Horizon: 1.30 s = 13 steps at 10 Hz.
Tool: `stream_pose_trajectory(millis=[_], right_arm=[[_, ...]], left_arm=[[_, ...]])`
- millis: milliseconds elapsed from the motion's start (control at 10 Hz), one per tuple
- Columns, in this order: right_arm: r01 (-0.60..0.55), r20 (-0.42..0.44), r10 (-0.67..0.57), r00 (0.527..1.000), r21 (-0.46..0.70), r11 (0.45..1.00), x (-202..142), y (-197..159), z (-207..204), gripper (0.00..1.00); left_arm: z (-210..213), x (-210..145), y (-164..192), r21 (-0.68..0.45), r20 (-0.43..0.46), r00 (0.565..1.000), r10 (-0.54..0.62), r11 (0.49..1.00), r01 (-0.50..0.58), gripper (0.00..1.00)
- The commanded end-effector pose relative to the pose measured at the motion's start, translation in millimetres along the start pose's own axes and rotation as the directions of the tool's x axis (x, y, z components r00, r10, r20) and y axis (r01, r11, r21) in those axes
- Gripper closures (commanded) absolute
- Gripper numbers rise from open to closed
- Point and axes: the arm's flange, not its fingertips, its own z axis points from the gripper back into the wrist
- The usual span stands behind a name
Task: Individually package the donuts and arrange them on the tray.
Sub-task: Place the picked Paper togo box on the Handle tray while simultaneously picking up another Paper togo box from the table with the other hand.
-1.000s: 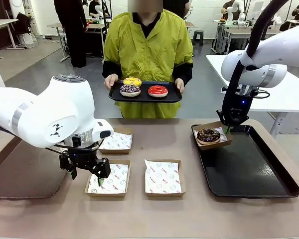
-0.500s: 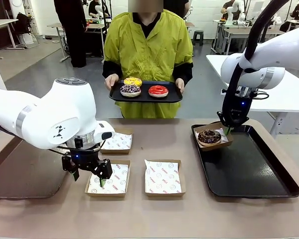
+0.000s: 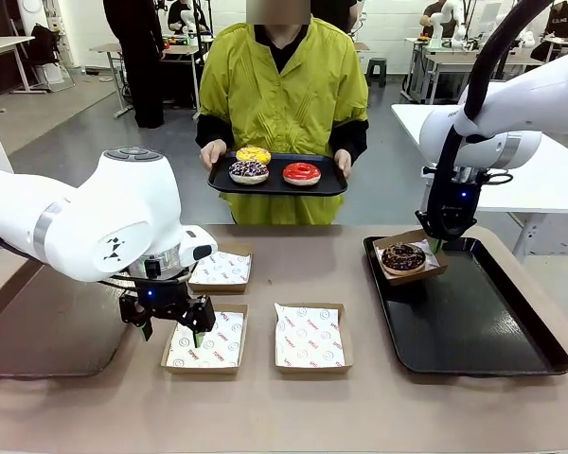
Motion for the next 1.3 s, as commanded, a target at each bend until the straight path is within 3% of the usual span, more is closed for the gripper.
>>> stream_pose_trajectory(millis=[0,100,200,300,400,500,600,700,900,1200], right_arm=[[0.018,0.017,-0.018,1.000,-0.023,1.000,0.0,2.2,-3.6,0.99],[0.014,0.018,-0.014,1.000,-0.024,1.000,-0.2,2.2,-4.0,0.99],[0.005,0.012,-0.005,1.000,-0.023,1.000,-1.0,2.0,-4.1,0.39],[0.011,0.011,-0.011,1.000,-0.015,1.000,-1.3,1.8,-2.8,0.39],[0.013,0.012,-0.013,1.000,-0.010,1.000,-1.8,1.4,-1.5,0.00],[0.016,0.009,-0.016,1.000,-0.005,1.000,-1.7,1.4,-1.6,0.35],[0.018,0.005,-0.018,1.000,0.001,1.000,-1.8,1.2,-1.5,0.00],[0.017,0.004,-0.017,1.000,0.002,1.000,-1.8,1.3,-1.3,0.00],[0.018,0.003,-0.018,1.000,0.010,1.000,-1.8,1.1,-0.9,0.00],[0.023,0.002,-0.023,1.000,0.019,1.000,-2.2,-0.9,0.3,0.04]], left_arm=[[-12.6,10.2,-0.2,0.014,0.055,0.992,0.112,0.994,-0.113,0.00],[-15.0,11.8,1.2,0.002,0.063,0.991,0.115,0.993,-0.115,0.00],[-15.3,11.7,1.7,0.001,0.068,0.992,0.103,0.995,-0.103,0.55],[-14.5,11.7,2.8,-0.001,0.066,0.993,0.098,0.995,-0.098,0.58],[-14.2,11.4,3.8,-0.002,0.066,0.994,0.091,0.996,-0.092,1.00],[-13.8,11.3,4.4,-0.003,0.064,0.994,0.089,0.996,-0.089,1.00],[-12.9,11.2,5.0,-0.004,0.063,0.994,0.091,0.996,-0.091,1.00],[-12.4,11.2,5.0,-0.004,0.063,0.994,0.093,0.996,-0.093,0.83],[-10.8,10.9,5.2,-0.004,0.061,0.994,0.094,0.996,-0.094,1.00],[-8.9,11.6,5.9,-0.001,0.056,0.994,0.097,0.995,-0.097,1.00]])
